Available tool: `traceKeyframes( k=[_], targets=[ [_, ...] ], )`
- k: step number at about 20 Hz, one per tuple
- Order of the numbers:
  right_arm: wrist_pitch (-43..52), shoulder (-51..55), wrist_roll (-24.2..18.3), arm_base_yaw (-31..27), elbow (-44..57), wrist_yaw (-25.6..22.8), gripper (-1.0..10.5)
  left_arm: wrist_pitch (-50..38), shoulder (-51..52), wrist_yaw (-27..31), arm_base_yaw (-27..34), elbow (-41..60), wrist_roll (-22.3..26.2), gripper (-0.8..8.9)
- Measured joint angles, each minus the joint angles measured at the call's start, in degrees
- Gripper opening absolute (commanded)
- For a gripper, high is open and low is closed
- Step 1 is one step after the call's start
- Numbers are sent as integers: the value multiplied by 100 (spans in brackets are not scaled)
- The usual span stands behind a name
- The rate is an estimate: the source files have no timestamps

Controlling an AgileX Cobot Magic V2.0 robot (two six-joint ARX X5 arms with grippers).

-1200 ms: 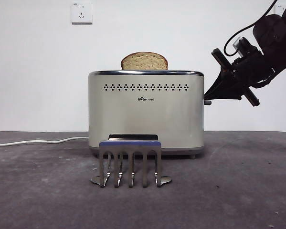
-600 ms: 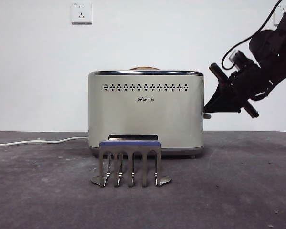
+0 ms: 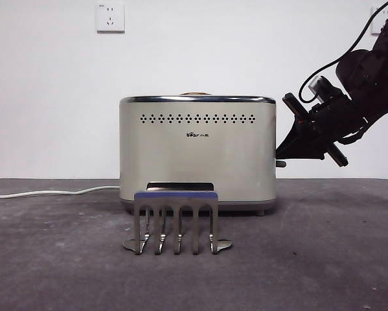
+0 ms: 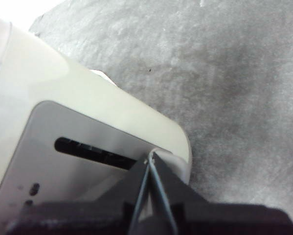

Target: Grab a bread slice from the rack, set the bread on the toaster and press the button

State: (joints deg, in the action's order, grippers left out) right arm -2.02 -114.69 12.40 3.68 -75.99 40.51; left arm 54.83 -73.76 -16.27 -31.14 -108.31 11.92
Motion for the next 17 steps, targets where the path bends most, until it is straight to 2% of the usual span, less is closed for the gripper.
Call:
traceKeyframes(
  k=[17],
  targets=[
    [-116, 109, 0, 0, 2, -70, -12, 9, 0, 0, 0, 0, -2, 256]
  ],
)
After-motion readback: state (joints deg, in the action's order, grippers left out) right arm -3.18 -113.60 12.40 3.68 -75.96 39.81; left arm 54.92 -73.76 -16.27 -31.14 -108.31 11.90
